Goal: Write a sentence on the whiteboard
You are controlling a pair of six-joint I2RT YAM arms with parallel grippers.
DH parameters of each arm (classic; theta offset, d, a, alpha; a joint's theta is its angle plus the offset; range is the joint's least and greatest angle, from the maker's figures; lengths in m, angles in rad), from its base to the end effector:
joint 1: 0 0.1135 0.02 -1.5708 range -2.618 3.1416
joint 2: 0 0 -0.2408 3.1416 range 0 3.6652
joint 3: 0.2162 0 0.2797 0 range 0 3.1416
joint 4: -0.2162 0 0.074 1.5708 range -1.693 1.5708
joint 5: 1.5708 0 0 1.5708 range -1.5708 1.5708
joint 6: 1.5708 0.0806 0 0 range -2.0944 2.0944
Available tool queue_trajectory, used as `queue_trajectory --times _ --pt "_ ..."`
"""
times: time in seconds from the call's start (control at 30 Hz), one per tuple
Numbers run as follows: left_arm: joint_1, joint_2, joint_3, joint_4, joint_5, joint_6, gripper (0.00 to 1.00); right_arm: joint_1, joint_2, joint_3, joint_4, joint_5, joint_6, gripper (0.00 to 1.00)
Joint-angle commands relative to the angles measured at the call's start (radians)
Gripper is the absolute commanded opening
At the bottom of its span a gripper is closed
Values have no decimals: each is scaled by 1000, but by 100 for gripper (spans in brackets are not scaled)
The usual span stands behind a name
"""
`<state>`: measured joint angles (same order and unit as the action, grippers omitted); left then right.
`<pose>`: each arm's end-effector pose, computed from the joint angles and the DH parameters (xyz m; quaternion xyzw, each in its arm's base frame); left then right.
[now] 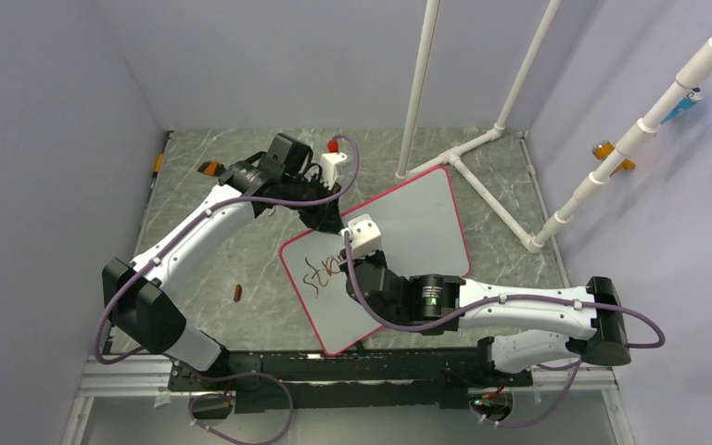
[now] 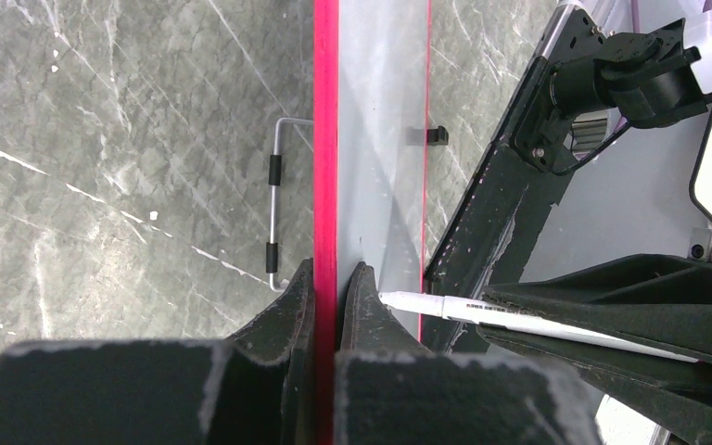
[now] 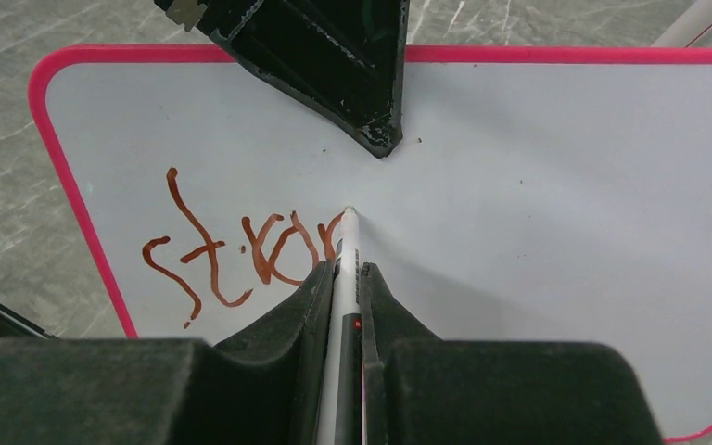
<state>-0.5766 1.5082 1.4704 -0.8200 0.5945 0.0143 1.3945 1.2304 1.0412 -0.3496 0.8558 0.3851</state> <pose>0.2875 -0.2408 0.2970 0.3587 0.8274 -0.3563 0.2444 0.1175 0.3123 0.2830 -0.2034 0.7917 0.1216 0.5631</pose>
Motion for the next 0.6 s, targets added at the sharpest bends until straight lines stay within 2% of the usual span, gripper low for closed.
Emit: queue_trajectory --times 0.0,0.57 --pt "5 1 6 42 -314 141 0 -22 0 13 -6 18 10 0" --pt "5 -20 -3 60 -355 127 0 -18 -36 -79 -67 -58 124 0"
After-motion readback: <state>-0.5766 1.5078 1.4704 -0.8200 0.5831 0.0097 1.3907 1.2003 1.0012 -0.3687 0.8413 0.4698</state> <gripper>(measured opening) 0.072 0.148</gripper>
